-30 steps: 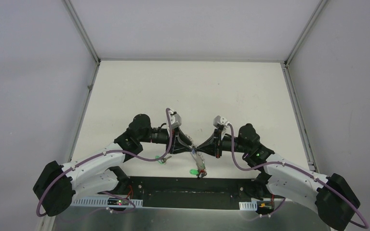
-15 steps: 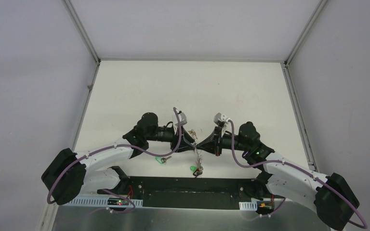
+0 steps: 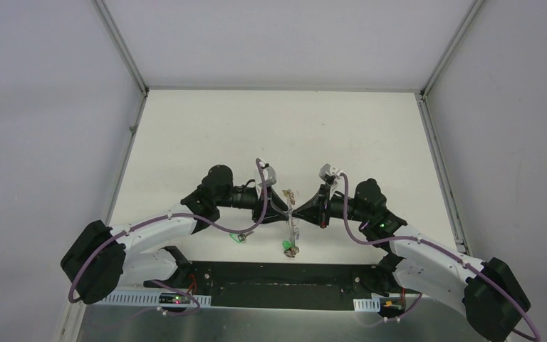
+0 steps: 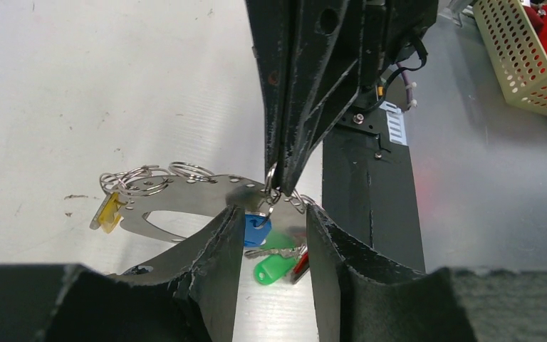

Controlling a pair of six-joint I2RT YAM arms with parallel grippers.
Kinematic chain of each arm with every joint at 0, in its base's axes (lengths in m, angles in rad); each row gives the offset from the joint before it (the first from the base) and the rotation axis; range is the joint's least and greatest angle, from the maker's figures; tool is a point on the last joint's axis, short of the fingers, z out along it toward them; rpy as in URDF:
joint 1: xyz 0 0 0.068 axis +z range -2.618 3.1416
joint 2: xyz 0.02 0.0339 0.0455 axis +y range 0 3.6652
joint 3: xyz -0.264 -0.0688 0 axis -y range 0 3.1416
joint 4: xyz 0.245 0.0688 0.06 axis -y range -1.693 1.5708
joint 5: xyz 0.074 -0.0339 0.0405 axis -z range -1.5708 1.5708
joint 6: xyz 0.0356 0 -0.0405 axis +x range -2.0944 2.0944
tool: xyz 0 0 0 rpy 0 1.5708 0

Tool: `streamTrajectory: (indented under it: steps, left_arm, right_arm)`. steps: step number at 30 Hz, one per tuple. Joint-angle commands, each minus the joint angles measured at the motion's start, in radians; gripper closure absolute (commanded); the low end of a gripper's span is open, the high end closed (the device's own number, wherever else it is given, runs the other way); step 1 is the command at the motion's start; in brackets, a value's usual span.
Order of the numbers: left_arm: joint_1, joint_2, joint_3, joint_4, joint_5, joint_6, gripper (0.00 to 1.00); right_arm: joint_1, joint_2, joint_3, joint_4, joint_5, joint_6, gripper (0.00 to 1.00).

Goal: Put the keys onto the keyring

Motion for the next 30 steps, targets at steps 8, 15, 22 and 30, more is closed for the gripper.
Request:
streamTrajectory:
  steps: [8,15,22,30]
  left_arm:
    - [0.002,-0.055,0.005,-0.009,0.039,0.043,0.73]
    - [-0.045,-0.021,0.012,-0.031,0.037,0.069,0.78]
    - [-0.123,0.013,0.049,-0.142,-0.002,0.133,0.83]
    - [-0.129,-0.087,0.054,-0.250,-0.092,0.162,0.69]
  right_arm:
    - [-0.008,-0.019,0.062,0.063,-0.003,0.028,1.00]
    - [-0.011,-0.019,0.067,0.063,0.003,0.029,1.00]
    - [-0.016,-0.019,0.083,0.053,0.000,0.025,1.00]
    - [-0.021,-0.028,0.074,0.046,0.006,0.023,1.00]
